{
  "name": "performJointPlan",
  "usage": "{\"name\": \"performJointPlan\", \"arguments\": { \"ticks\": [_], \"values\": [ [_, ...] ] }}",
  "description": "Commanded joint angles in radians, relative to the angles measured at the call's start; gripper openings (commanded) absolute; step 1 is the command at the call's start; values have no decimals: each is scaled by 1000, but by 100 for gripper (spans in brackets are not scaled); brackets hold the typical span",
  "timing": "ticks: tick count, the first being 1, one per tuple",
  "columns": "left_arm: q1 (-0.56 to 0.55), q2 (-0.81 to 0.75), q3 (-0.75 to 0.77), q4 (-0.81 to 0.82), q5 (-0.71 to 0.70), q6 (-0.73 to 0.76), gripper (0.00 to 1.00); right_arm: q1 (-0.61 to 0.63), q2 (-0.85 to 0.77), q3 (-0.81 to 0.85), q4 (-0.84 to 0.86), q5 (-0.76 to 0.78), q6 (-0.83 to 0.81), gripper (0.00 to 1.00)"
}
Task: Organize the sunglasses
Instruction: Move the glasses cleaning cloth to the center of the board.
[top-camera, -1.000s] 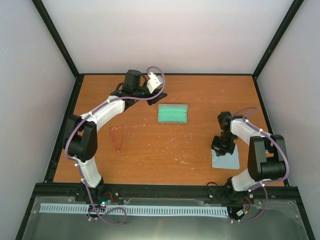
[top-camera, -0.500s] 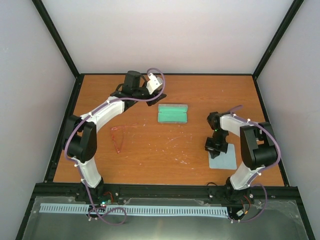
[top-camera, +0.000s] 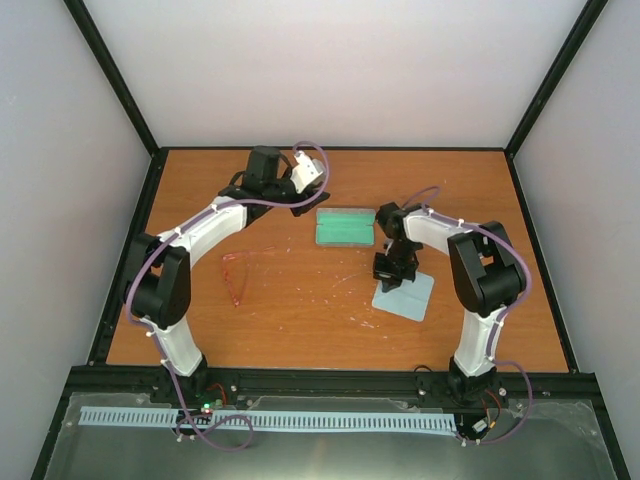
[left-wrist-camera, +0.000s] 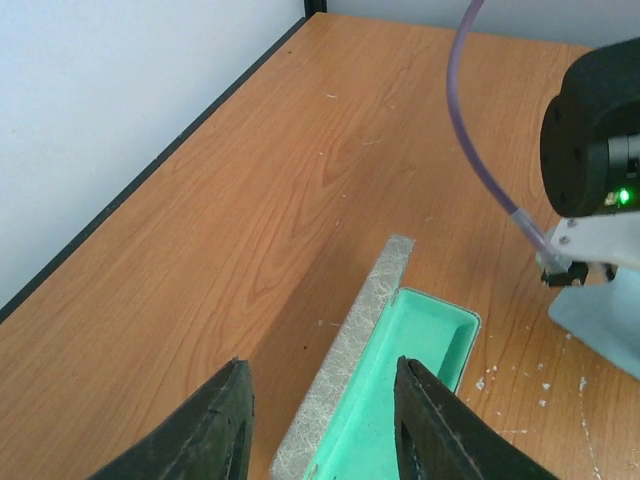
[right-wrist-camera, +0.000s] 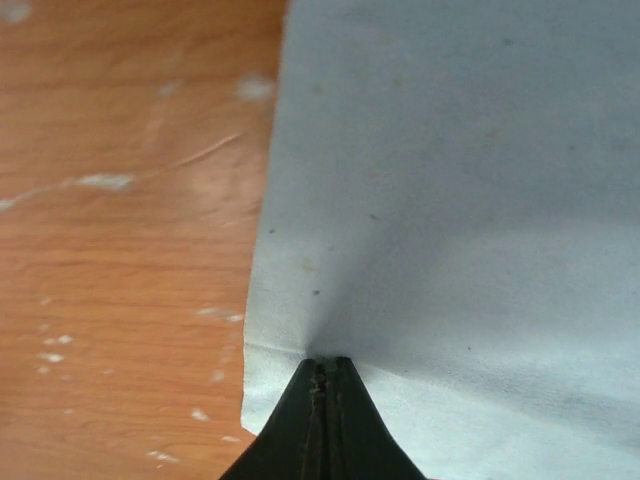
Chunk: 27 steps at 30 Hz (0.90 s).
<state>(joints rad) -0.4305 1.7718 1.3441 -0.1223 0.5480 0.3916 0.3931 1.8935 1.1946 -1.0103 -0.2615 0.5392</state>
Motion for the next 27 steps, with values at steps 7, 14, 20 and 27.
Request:
{"name": "performJointPlan", "arguments": {
  "ticks": [7,14,20,27],
  "values": [
    [-4,-49,-19,-11,47,12,38,150,-11,-29,15,-127,21,3],
    [-3,17,76,-155,202,26,51,153,-33,153,-55,-70,10,34],
    [-14,53,93,-272,222,30,39,110,-67,364,-128,23,-8,37],
    [-127,99,44,-379,113,93,36,-109,-175,59,26,128,-168,10]
  ]
}}
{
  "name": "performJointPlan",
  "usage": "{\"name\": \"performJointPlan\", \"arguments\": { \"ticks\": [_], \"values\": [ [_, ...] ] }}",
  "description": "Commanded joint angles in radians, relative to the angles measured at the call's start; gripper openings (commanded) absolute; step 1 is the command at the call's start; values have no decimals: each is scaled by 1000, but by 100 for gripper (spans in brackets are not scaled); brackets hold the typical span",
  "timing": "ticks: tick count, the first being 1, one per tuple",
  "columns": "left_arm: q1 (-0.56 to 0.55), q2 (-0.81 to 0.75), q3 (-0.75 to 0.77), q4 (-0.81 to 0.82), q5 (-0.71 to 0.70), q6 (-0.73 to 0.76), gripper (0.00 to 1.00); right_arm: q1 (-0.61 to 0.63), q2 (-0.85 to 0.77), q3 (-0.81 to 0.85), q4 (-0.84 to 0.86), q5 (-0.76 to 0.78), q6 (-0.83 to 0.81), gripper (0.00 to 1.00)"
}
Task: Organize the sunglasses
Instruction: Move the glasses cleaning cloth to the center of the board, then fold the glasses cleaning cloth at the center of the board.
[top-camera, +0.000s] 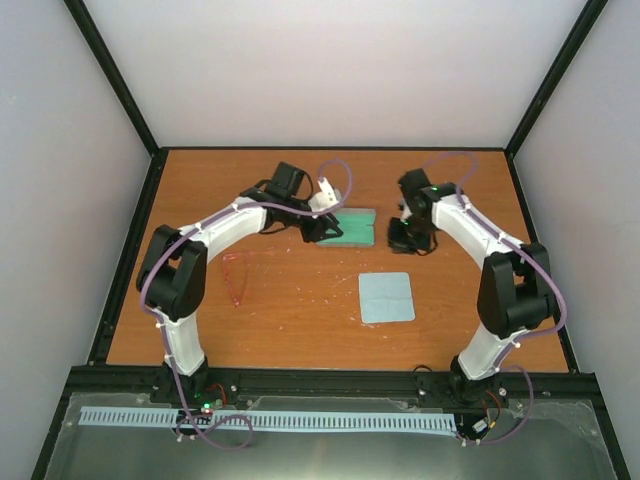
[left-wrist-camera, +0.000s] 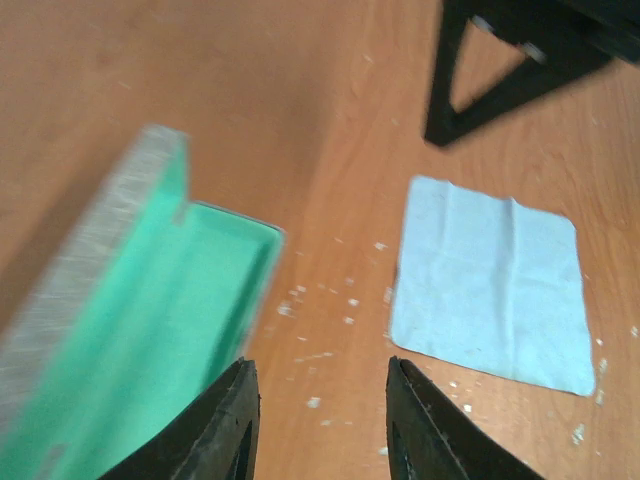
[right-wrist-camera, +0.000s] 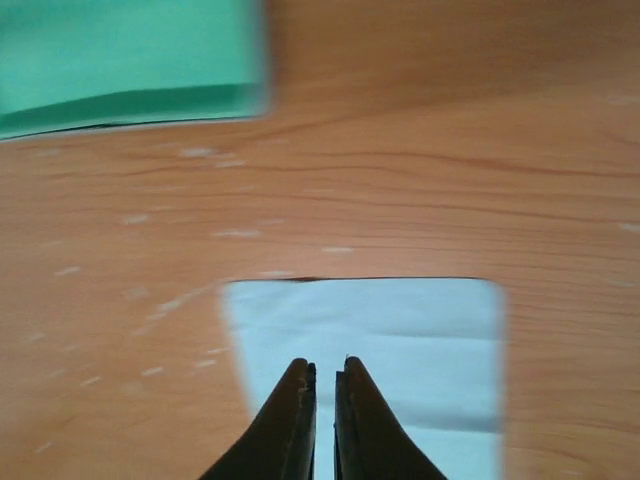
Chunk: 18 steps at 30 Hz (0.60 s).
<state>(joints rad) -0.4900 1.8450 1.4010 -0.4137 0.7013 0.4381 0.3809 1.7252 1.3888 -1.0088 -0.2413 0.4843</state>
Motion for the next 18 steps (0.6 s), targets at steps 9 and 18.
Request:
{"name": "performJointPlan", "arguments": {
  "ticks": [9,18],
  "values": [
    [-147,117,30,-71,-125,-10,35,-163,36,-226,131,187,-250,30],
    [-151,169,88,-78,-168,-46,35,-164,100,-246,130,187,-300,34]
  ]
}}
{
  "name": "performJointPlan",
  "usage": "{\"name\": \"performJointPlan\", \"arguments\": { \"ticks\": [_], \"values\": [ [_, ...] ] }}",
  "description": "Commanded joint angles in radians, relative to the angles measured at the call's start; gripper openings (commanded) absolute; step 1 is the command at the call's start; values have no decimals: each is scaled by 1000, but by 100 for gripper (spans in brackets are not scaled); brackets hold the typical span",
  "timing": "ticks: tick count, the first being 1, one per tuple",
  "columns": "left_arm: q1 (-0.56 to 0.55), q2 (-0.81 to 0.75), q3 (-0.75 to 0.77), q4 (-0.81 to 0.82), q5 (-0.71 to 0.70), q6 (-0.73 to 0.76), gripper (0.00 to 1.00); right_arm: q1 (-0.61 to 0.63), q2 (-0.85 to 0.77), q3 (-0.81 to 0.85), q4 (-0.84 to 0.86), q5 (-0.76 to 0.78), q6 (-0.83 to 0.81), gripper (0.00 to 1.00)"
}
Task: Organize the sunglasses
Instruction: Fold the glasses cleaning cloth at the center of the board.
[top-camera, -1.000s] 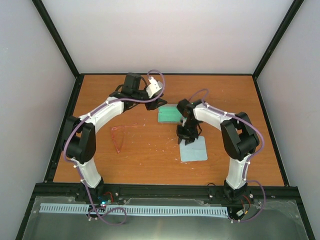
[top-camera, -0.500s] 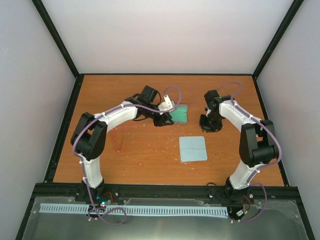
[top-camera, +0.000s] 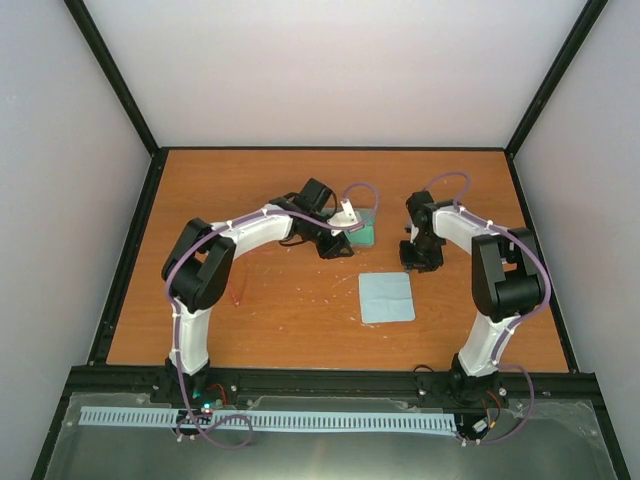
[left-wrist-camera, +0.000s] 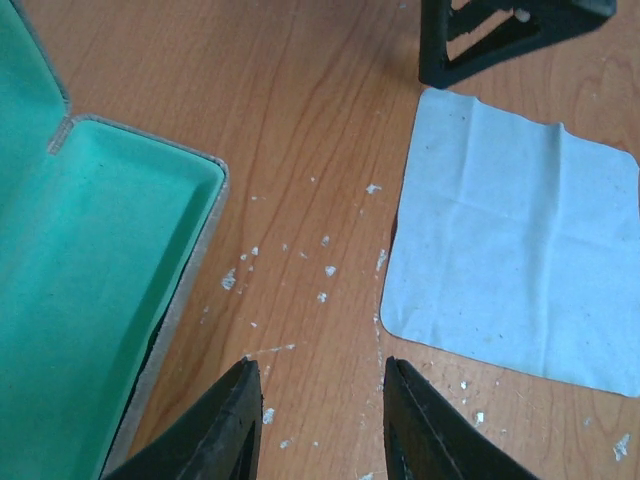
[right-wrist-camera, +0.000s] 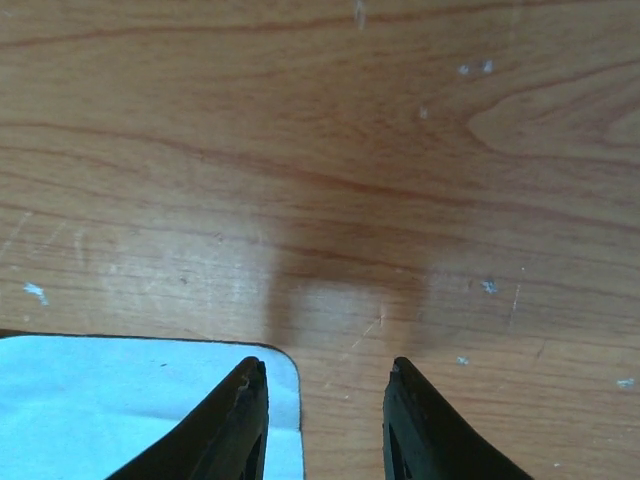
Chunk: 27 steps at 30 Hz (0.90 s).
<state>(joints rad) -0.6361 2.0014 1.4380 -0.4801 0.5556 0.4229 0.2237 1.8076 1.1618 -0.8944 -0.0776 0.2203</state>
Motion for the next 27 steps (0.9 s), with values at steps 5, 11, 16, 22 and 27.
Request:
{"name": "performJointPlan", "arguments": {
  "ticks": [5,11,16,22,27],
  "values": [
    [-6,17,55,-12,-28,-34,35,-6,34,-33,32,6,-38,33],
    [-6,13,55,-14,-34,-23,35,-3,36,-36,28,-13,-29,33],
    [-7,11,49,-9,-28,-22,34,11,26,-52,38,-31,-7,33],
    [-6,-1,38,-4,-25,-17,34,40,6,-57,45,-43,29,33],
    [-6,-13,15,10,-20,-14,34,57,19,-62,35,-44,33,33]
  ]
}}
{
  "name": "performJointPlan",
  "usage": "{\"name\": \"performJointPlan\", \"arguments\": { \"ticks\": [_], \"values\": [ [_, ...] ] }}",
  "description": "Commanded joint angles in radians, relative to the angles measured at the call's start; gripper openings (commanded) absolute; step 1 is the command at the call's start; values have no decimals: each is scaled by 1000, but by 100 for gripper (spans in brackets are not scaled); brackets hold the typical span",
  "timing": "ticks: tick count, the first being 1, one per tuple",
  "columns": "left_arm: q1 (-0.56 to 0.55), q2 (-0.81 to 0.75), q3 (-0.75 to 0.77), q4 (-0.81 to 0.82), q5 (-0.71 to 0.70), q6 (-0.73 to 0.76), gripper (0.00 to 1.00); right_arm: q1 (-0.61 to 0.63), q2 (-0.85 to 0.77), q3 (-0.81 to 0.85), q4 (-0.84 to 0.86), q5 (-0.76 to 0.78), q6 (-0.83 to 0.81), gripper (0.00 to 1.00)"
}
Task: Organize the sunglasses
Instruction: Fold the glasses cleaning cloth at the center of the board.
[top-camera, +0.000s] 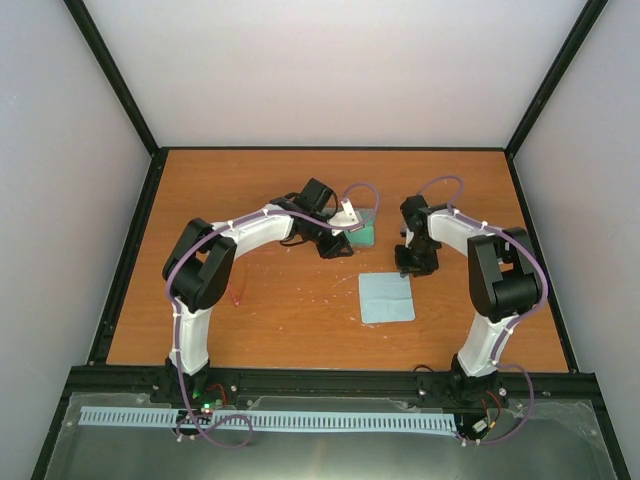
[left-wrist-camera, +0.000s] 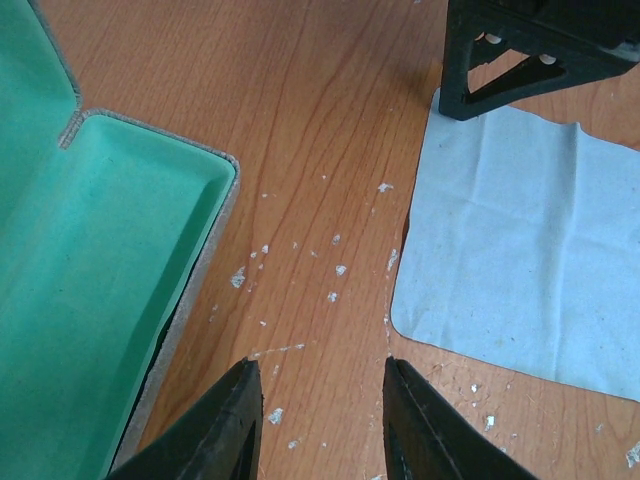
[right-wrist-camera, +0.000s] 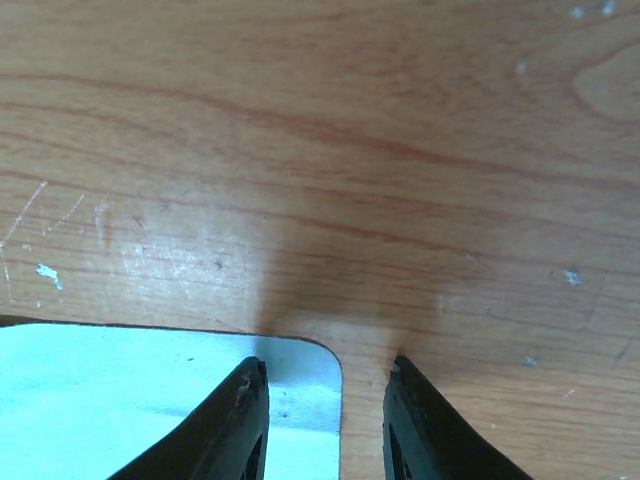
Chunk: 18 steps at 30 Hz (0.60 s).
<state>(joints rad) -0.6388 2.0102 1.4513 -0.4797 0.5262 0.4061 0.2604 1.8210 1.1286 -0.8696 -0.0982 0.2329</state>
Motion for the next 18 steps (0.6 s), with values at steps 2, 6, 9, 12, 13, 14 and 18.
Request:
{"name": "performJointPlan", "arguments": {
  "ticks": [2,6,9,12,13,14,18],
  "values": [
    [-3,-27,-4,12,8,5,34,32,12,-35,12,-16,29,33],
    [-4,-37,-20,21,5,7,34,45,38,-51,12,-2,45,25],
    [-4,-39,-31,32,3,8,34,56,55,-60,11,4,52,12],
    [-5,-31,-35,36,3,2,35,62,64,-67,12,6,60,4],
    [-5,-29,-35,38,2,-2,35,64,66,-69,11,7,64,3],
    [-9,-24,-35,37,0,-6,36,66,64,-71,12,9,67,3],
    [-29,0,-32,41,-13,-21,45,65,42,-74,19,16,77,3]
  ]
}}
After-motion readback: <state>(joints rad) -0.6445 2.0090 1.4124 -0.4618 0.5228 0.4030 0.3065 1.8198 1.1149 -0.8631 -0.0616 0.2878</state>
